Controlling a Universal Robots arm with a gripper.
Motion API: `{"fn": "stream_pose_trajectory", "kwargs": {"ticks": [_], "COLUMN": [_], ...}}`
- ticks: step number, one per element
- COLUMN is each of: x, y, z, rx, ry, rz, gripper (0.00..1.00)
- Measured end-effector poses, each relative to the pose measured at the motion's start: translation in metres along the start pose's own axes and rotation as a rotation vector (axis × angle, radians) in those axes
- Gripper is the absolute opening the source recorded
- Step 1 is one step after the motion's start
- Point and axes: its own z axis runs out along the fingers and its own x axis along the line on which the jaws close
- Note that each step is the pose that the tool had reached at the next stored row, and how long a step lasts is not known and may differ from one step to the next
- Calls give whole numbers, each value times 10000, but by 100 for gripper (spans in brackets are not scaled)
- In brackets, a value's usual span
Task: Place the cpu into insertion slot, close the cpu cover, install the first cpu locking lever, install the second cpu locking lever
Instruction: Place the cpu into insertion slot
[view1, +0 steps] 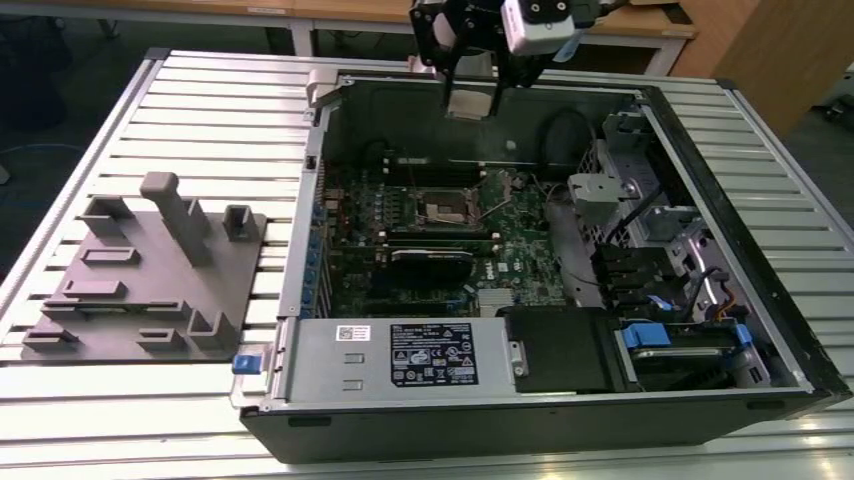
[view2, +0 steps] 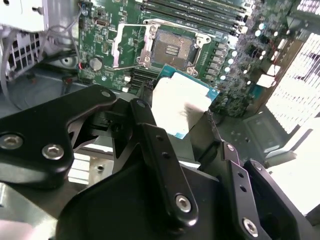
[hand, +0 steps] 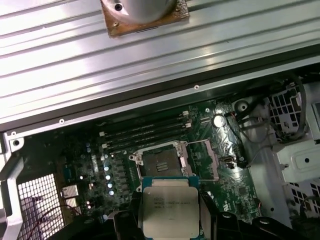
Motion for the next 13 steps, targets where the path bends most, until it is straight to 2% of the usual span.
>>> {"fn": "stream_pose_trajectory", "kwargs": {"ticks": [2,13], "x": [0,0], "y": [0,0], "z": [0,1], "rx": [-2,-4], "ry": [-9,-12], "rz": [111,133], "gripper": [54,54]}}
